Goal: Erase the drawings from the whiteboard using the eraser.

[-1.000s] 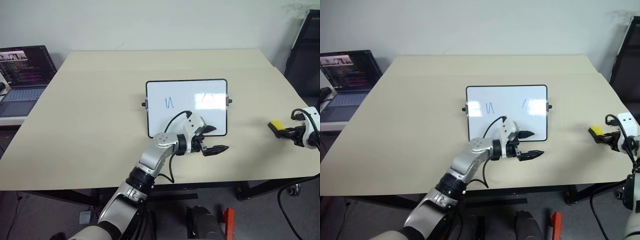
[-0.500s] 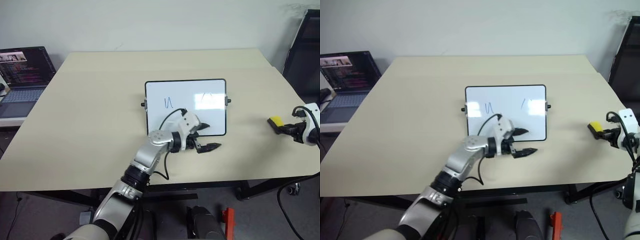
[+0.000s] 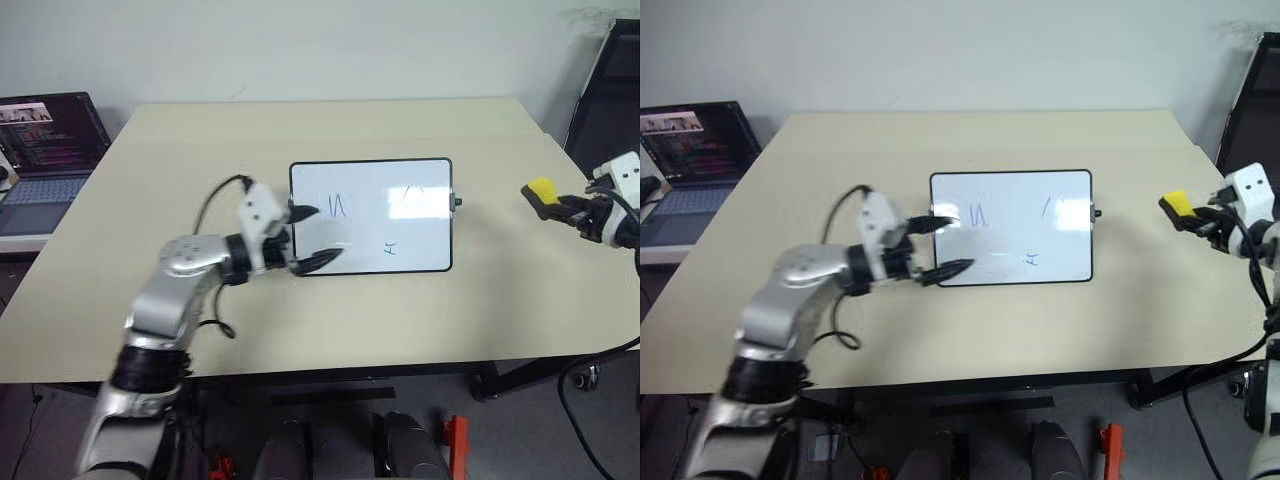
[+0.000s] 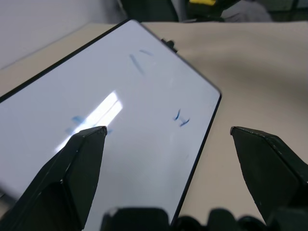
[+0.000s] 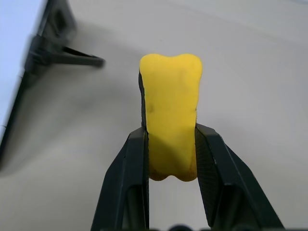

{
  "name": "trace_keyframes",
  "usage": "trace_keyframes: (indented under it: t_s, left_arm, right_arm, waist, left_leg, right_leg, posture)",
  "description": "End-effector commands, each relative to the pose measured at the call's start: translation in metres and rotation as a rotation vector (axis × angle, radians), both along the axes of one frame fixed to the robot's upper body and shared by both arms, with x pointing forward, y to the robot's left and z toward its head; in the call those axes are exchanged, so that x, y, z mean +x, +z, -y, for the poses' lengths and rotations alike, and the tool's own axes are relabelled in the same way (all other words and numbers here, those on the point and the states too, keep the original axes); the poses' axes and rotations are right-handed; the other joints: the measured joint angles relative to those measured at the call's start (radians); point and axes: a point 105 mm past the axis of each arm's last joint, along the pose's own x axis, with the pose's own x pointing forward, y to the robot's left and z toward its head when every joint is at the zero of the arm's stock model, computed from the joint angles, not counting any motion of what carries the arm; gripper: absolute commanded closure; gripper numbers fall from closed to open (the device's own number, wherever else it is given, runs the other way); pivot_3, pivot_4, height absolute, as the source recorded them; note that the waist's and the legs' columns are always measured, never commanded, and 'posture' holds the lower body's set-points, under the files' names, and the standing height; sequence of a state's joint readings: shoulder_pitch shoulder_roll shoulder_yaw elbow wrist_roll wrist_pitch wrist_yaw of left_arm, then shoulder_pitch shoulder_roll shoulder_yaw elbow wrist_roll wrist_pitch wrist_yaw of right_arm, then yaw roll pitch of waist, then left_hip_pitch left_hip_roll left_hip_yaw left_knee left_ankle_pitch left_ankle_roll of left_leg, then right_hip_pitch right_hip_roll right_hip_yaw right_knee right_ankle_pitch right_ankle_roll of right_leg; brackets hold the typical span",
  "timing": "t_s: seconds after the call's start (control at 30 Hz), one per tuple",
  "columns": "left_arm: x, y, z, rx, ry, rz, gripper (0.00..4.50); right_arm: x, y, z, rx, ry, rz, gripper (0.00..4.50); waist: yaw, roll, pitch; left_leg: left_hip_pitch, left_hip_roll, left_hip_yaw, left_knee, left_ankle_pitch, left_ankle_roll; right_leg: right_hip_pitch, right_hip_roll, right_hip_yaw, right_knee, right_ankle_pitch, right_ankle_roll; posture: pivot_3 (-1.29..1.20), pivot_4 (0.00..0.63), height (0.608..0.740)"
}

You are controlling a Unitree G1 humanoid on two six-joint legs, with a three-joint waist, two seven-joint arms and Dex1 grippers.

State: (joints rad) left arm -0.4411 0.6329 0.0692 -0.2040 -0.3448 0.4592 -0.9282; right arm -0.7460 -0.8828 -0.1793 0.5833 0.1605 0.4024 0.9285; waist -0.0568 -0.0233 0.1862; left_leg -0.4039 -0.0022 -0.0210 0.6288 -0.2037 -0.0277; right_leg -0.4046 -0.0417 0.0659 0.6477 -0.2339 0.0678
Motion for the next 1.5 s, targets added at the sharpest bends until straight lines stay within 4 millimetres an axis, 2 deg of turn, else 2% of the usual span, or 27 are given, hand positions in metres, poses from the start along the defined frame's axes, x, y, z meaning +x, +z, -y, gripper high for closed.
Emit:
trace_keyframes:
  t_s: [0.03,0.17,0.33,0.5,0.57,0.73,0.87,1.03,1.2,1.5]
  left_arm:
    - [-0.011,0.014,-0.019,0.011,0.028,0.063,0.0]
    - [-0.015,0.013,-0.031,0.048,0.056,0.081,0.0]
    - [-0.014,0.021,-0.037,0.061,0.078,0.114,0.0]
    - [-0.015,0.02,-0.036,0.064,0.079,0.111,0.0]
    - [-0.016,0.019,-0.036,0.07,0.078,0.107,0.0]
    - [-0.018,0.017,-0.041,0.091,0.08,0.095,0.0]
    - [-0.017,0.016,-0.042,0.096,0.082,0.093,0.0]
    - [-0.016,0.015,-0.038,0.097,0.075,0.098,0.0]
    - [-0.018,0.015,-0.036,0.092,0.074,0.101,0.0]
    - [-0.017,0.013,-0.035,0.087,0.086,0.102,0.0]
  right_arm:
    - [-0.004,0.031,-0.023,0.004,0.065,0.106,3.53]
    - [-0.005,0.039,-0.045,-0.025,0.122,0.135,3.53]
    - [-0.004,0.047,-0.076,-0.098,0.218,0.163,3.53]
    - [-0.015,0.062,-0.141,-0.091,0.446,0.227,3.53]
    - [-0.017,0.062,-0.158,-0.099,0.497,0.236,3.53]
    - [-0.022,0.057,-0.225,-0.141,0.684,0.285,3.53]
    - [-0.014,0.041,-0.26,-0.234,0.752,0.305,3.53]
    - [0.007,0.035,-0.282,-0.315,0.738,0.345,3.53]
    - [0.033,0.031,-0.284,-0.36,0.661,0.373,3.53]
    - [0.045,0.034,-0.3,-0.425,0.677,0.422,3.53]
  waist:
    - [0.001,0.0,0.0]
    - [0.004,0.0,0.0]
    - [0.008,0.0,0.0]
    - [-0.001,0.0,0.0]
    - [-0.001,0.0,0.0]
    - [-0.001,0.0,0.0]
    - [0.0,0.0,0.0]
    - [0.003,-0.001,0.0]
    - [0.003,-0.001,0.0]
    - [-0.001,-0.001,0.0]
  left_leg:
    - [0.0,0.0,0.0,0.0,0.0,0.0]
    - [0.0,0.001,0.0,0.0,0.0,0.0]
    - [-0.001,0.001,0.0,0.0,0.0,0.0]
    - [-0.001,0.002,0.0,0.0,0.0,0.0]
    - [-0.001,0.004,0.0,0.0,0.0,0.0]
    - [-0.001,0.01,0.0,0.0,0.0,0.0]
    - [-0.001,0.011,0.0,0.0,0.0,0.0]
    - [-0.001,0.011,0.001,0.0,0.0,0.0]
    - [-0.002,0.011,0.0,0.0,0.0,0.0]
    - [-0.002,0.012,0.0,-0.001,0.0,-0.001]
  right_leg:
    - [0.0,0.0,0.0,0.0,0.0,0.0]
    - [0.0,0.0,-0.001,0.0,0.0,0.001]
    - [0.0,0.0,-0.002,0.0,0.0,0.0]
    - [-0.001,0.001,-0.002,0.0,0.0,0.0]
    - [-0.001,0.002,-0.002,0.0,0.0,0.0]
    - [-0.001,0.003,-0.003,0.0,0.0,-0.001]
    - [-0.002,0.006,-0.003,0.0,0.0,-0.001]
    - [-0.002,0.005,-0.003,0.0,0.001,-0.003]
    - [-0.002,0.006,-0.004,-0.001,0.002,-0.006]
    - [-0.003,0.008,-0.004,0.0,0.002,-0.008]
  posture:
    - [0.0,0.15,0.74]
    - [0.0,0.15,0.74]
    - [0.0,0.15,0.74]
    - [0.0,0.15,0.74]
    - [0.0,0.15,0.74]
    - [0.0,0.15,0.74]
    - [0.0,0.15,0.74]
    - [0.0,0.15,0.74]
    - [0.0,0.15,0.74]
    - [0.0,0.15,0.74]
